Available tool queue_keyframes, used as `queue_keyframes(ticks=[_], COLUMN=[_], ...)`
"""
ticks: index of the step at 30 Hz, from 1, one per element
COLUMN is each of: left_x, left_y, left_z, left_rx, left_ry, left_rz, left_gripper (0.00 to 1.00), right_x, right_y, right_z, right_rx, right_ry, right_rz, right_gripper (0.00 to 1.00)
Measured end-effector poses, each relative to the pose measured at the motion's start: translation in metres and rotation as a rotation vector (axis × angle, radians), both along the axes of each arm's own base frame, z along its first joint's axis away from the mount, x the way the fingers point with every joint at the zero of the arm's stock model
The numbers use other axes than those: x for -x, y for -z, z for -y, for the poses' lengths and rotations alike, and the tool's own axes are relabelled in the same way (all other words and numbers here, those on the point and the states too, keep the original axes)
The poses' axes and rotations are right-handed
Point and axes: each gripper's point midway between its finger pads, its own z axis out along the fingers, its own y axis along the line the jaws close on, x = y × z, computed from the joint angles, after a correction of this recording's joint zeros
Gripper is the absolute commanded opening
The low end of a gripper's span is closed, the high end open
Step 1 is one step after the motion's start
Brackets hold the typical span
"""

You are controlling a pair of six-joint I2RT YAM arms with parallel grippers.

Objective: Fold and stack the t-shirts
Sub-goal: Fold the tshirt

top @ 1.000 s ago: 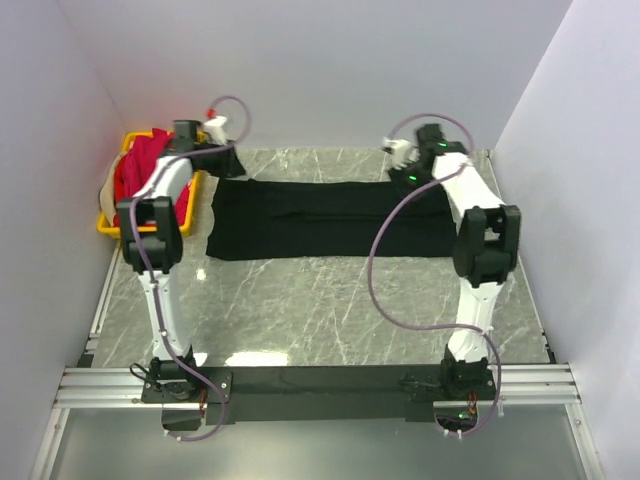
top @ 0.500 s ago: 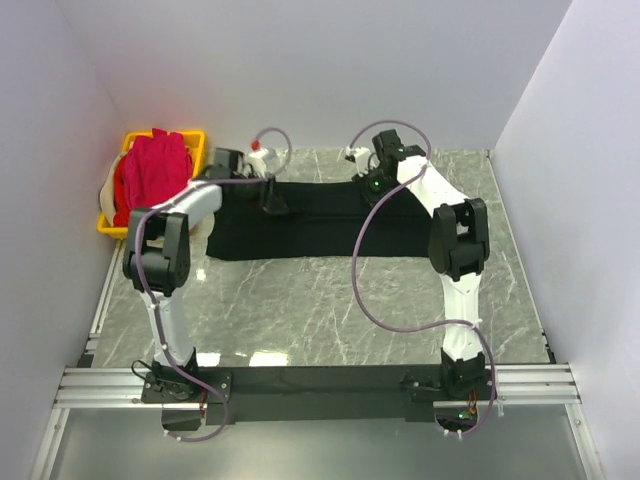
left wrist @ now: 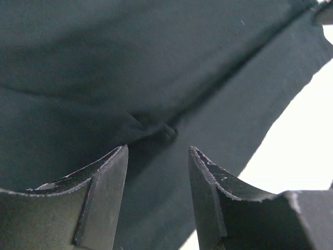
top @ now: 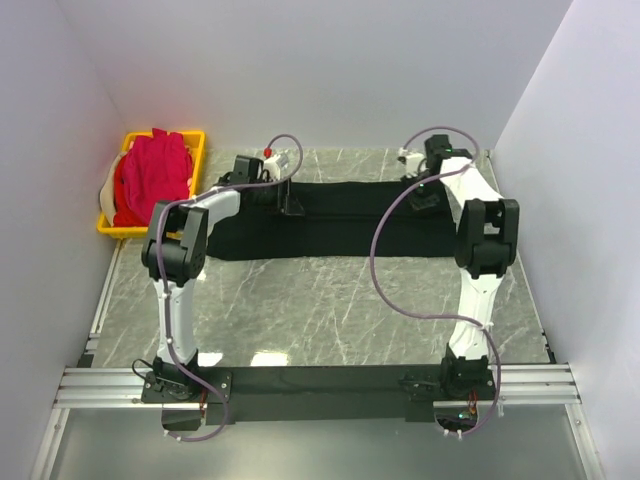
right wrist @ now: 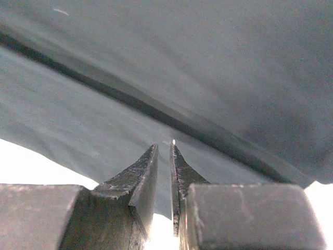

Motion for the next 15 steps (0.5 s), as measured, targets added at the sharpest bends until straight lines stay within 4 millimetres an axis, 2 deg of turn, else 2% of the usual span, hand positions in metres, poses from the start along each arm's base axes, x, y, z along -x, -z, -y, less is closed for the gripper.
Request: queue_keyframes(ticks=[2,5,15], left_x=[-0.013,-0.031,-0.084], left_y=[0.004,0.003,-0.023], left_z=[0.001,0.004,0.02], left_rx=[-0.005,0.0,0.049], left_ry=[-0.019,-0.038,-0.043], left_rz=[0.008,0.032,0.179], left_gripper=[0.56,0.56,0.57], right_x=[0.002,0.004,0.011], right_y=[0.002,0.005,0.008], right_z=[0.02,0.036,0.041], right_rx=[0.015,0.029,0.04], right_ry=[0.042,0.076,0.08], right_rz=[-0.015,-0.028,-0.052], right_gripper=[0.21,0.21,0.22])
